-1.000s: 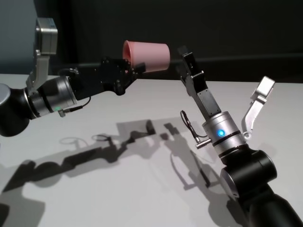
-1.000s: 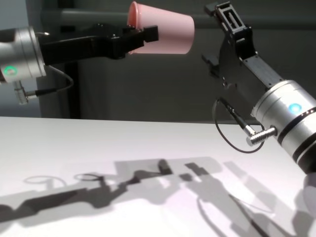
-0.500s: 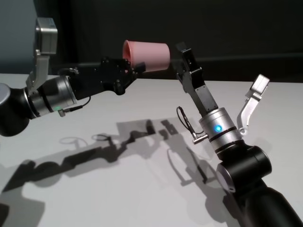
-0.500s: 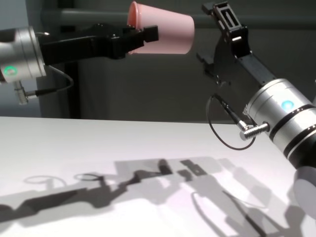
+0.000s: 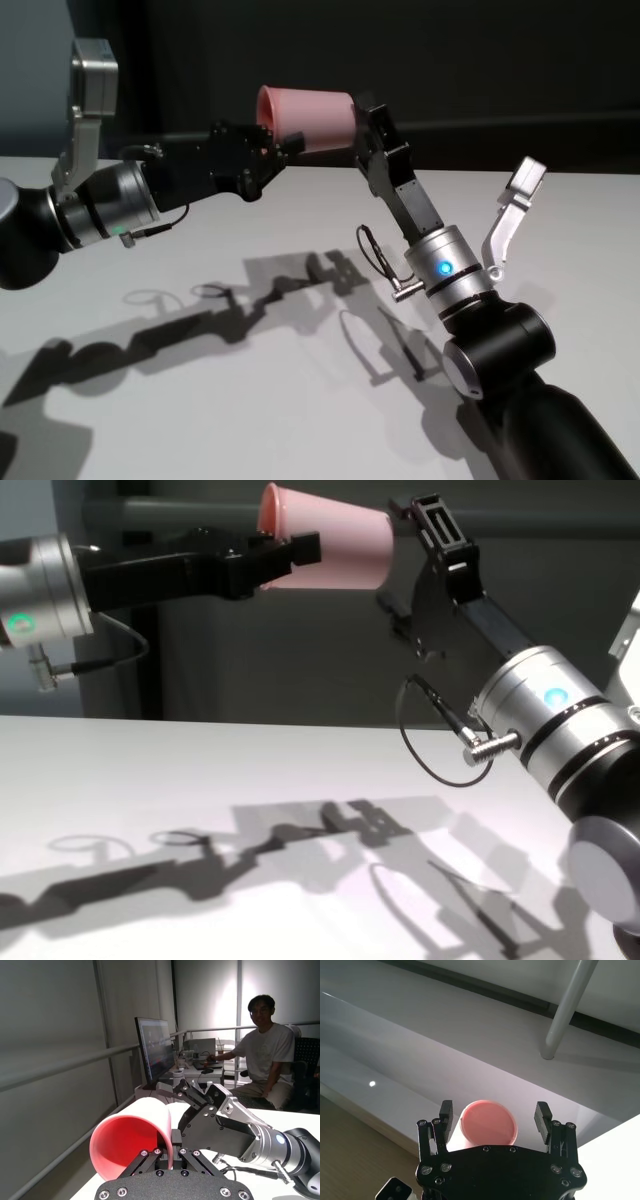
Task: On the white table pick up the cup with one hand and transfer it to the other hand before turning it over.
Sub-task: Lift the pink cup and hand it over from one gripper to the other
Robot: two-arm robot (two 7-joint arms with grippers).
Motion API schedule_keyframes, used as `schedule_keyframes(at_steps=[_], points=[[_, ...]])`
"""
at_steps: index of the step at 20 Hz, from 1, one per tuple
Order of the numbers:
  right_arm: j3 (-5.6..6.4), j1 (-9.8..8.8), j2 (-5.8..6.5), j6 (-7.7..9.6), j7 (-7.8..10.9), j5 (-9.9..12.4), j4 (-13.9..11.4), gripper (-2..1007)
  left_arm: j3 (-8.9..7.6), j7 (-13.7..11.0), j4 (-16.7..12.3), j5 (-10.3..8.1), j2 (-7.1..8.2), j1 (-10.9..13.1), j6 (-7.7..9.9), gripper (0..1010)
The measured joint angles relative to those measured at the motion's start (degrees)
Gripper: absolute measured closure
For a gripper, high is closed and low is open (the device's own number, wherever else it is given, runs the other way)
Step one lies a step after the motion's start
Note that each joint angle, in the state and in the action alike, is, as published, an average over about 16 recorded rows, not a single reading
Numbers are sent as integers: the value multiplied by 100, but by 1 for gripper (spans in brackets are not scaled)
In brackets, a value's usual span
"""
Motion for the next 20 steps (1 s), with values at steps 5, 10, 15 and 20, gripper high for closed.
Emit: schedule_keyframes(at_steps=[5, 10, 15, 20], points=[[-75, 121, -19, 18, 67, 87, 200, 3, 0, 0, 0, 0, 0, 0, 0, 964], [-145, 220, -37, 24, 118, 161, 347, 3, 0, 0, 0, 0, 0, 0, 0, 964], [-224, 296, -48, 12, 148, 210, 438, 3, 0, 0, 0, 0, 0, 0, 0, 964], [-308, 348, -53, -14, 166, 246, 495, 3, 0, 0, 1, 1, 0, 0, 1, 964]])
